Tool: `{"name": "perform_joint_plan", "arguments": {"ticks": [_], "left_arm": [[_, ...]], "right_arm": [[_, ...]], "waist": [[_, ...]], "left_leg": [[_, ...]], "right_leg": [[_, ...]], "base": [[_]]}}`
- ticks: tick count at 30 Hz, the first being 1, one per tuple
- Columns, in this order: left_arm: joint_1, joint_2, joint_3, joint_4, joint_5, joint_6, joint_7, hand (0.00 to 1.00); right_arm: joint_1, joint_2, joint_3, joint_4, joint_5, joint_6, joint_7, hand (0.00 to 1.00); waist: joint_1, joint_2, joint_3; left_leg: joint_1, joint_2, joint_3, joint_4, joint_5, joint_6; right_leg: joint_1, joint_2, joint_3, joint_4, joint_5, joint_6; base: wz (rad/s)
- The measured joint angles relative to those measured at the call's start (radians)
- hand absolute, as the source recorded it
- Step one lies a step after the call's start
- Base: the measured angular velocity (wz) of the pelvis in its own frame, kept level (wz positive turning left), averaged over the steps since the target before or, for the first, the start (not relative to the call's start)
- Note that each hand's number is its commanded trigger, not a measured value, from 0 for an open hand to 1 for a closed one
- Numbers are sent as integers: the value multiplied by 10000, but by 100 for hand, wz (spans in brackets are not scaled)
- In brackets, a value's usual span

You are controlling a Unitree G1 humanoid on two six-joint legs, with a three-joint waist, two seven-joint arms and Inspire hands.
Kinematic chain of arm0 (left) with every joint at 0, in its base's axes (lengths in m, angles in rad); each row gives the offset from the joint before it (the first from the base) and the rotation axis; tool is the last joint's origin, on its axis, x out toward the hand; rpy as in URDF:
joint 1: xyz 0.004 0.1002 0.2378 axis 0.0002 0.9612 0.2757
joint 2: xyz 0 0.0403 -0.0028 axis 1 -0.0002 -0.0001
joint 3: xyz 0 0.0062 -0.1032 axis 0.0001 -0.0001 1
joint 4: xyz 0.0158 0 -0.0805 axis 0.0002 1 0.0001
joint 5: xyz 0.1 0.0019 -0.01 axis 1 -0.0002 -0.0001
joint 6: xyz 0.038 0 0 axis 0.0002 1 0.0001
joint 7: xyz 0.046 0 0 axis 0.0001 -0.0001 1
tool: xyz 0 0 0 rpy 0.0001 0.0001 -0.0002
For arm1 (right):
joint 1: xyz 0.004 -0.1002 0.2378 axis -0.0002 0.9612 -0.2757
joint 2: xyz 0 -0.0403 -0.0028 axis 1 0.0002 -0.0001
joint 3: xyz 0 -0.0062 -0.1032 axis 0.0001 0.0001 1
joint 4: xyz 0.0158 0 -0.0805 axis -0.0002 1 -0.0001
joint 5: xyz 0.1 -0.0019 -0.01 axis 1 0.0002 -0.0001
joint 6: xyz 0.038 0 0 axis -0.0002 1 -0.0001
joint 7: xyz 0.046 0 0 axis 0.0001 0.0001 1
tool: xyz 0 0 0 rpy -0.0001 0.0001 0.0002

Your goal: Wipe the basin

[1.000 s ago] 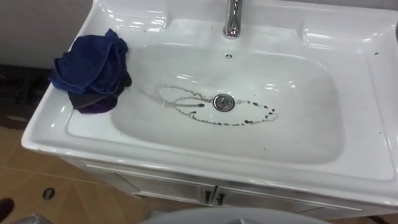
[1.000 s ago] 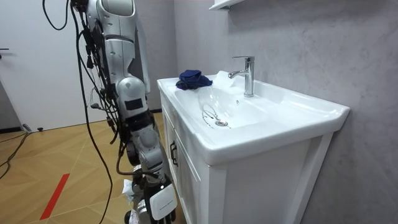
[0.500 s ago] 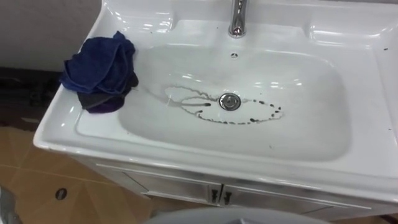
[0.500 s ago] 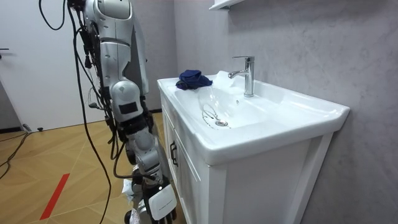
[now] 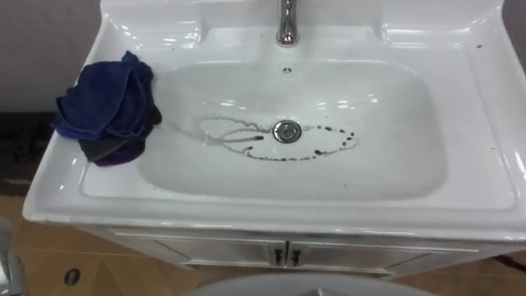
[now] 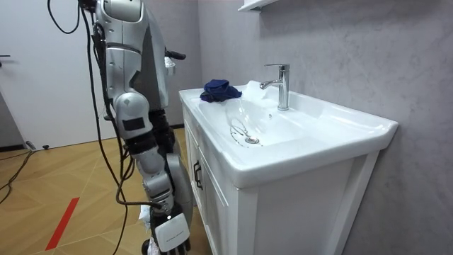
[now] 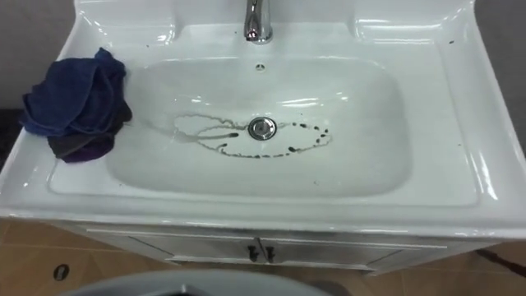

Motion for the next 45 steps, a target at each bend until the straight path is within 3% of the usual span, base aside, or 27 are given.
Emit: {"name": "perform_joint_plan", "arguments": {"ticks": [3,6,7,12,17,21,25,32,34,36,39,45], "left_arm": [[-135,0,-296,-14,385,0,-262,0],[-133,-10,-1049,-91,432,-1,-512,0],[-125,-34,-1342,-77,610,1,-658,0],[-124,-327,-2002,-66,1655,-4,-1054,0],[-102,-416,-2683,49,1651,-9,-1268,0],[-99,-532,-3114,774,1655,-104,-1588,0],[-90,-812,-3269,1345,1656,-105,-1734,0],[-52,-847,-3512,1913,1688,-52,-2088,0],[-51,-895,-3529,2092,1689,48,-2276,0],[-49,-904,-3534,2237,1690,127,-2381,0],[-48,-911,-3530,2354,1690,175,-2514,0],[-53,-912,-3530,2355,1697,195,-2574,0]], "right_arm": [[53,-11,-21,63,157,-1,124,0],[38,14,-6,161,285,-4,135,0],[-8,26,-13,268,334,-18,174,0],[-98,51,-10,457,272,-26,454,0],[-144,57,-6,736,342,-3,643,0],[-197,111,-11,812,305,2,667,0],[-227,115,-12,813,203,3,666,0],[-377,115,-14,754,-47,198,964,0],[-394,119,-12,753,-42,353,1118,0],[-398,119,-8,761,-38,440,1117,0],[-402,120,-8,785,-33,445,1108,0],[-444,121,-7,765,-57,444,1121,0]], "waist": [[-138,12,-8],[-356,35,-11],[-445,-25,-37],[-710,-196,3],[-924,-357,21],[-958,-446,25],[-947,-462,22],[-919,-430,12],[-920,-436,-59],[-918,-424,-67],[-924,-416,-108],[-928,-394,-109]], "left_leg": [[44,11,141,3,0,0],[122,20,228,-20,0,-1],[145,19,238,-31,0,-1],[324,31,428,-54,0,-1],[460,52,548,-172,0,-1],[488,66,565,-198,-1,-1],[543,79,570,-198,-1,-1],[535,92,700,-216,-1,-1],[457,95,719,-239,-2,-1],[450,105,761,-239,-2,-1],[468,117,799,-239,-2,-1],[462,145,801,-257,-5,1]], "right_leg": [[6,13,75,-1,2,2],[85,26,159,8,14,2],[84,35,218,9,16,2],[157,88,480,1,19,-1],[194,157,743,-13,44,10],[215,187,800,-27,94,6],[179,198,775,-26,104,-3],[135,201,776,1,108,-10],[8,204,780,37,110,-12],[9,209,781,49,136,-17],[9,215,778,54,147,-26],[-23,251,778,78,164,-46]], "base": [[-8],[-9],[-5],[-17],[-16],[-8],[0],[1],[0],[-5],[-3],[0]]}}
